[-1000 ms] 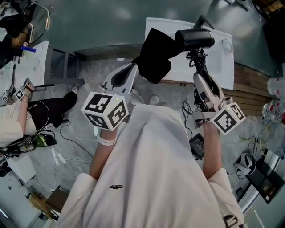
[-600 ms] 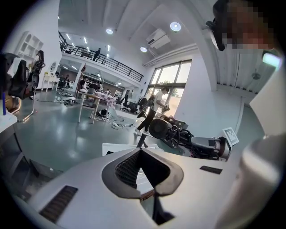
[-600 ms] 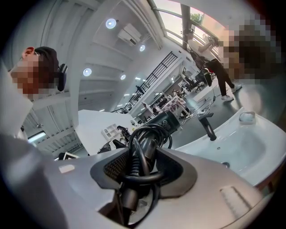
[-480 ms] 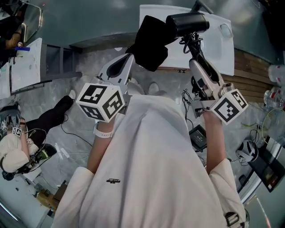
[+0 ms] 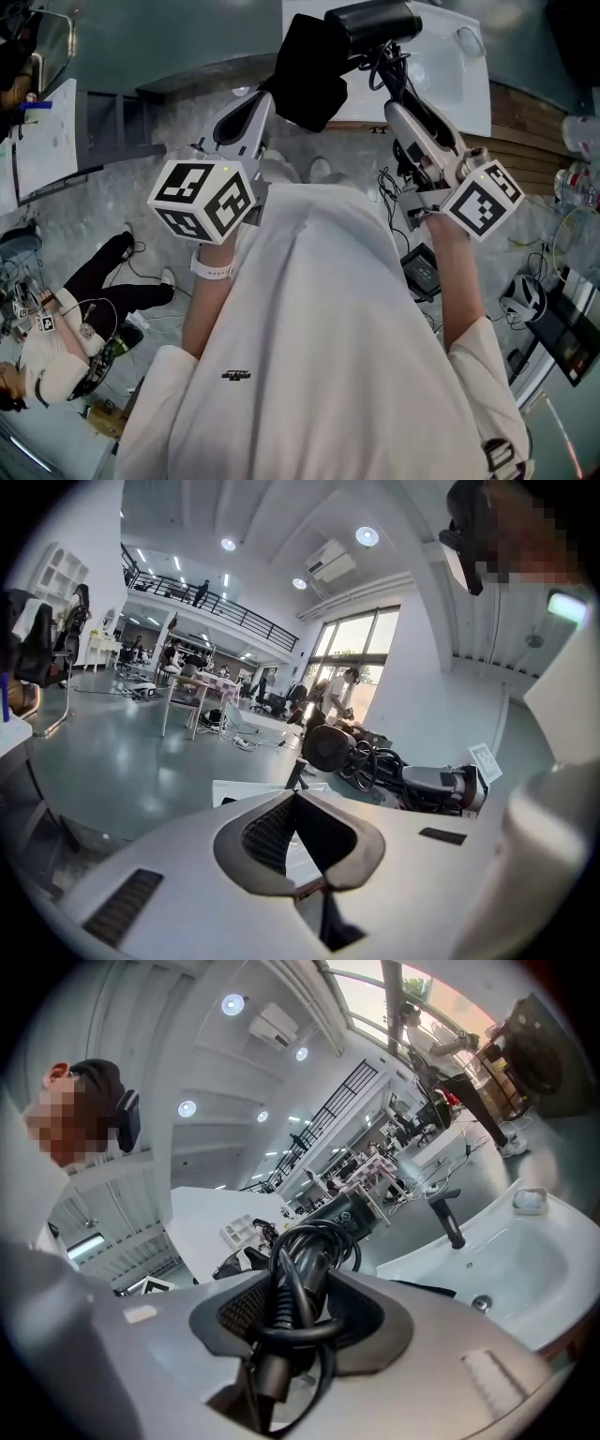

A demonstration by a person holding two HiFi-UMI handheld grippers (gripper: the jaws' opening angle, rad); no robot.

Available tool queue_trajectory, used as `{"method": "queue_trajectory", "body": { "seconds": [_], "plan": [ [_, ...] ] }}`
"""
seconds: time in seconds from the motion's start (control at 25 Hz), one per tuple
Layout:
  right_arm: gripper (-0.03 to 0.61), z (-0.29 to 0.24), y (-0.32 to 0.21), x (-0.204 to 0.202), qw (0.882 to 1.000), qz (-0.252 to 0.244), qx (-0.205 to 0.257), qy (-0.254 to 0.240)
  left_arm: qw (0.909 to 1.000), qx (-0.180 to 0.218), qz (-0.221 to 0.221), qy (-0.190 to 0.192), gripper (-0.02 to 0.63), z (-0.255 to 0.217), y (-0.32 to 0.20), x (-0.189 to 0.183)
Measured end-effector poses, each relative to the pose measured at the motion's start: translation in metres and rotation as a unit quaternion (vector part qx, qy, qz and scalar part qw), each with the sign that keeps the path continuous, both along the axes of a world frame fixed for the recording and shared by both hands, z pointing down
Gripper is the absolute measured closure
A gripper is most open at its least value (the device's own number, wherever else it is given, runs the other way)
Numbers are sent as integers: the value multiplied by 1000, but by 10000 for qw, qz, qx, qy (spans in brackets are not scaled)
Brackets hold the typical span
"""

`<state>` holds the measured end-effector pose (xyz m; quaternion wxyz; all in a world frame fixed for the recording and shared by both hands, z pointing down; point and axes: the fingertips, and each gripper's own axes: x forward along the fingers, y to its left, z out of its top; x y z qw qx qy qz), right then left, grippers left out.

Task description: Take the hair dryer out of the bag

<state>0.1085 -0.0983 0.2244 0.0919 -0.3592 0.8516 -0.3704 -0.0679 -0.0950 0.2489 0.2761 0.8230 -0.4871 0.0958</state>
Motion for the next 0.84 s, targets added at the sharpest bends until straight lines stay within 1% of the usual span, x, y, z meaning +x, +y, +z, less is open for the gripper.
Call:
{"method": "queue_trajectory", "body": {
  "seconds": [0.4,0.56,0.84],
  "plan": [
    [382,6,0,-1,10000,-67,-10,37,9999,-43,-159,4,606,2,5,-3],
    [382,10,5,-3,9999,-47,-86,-68,9998,-44,-168,-29,606,4,8,-6],
    [382,8,12,-8,9999,-96,-28,3,9999,-51,-160,-23,606,3,16,-9]
  ]
}}
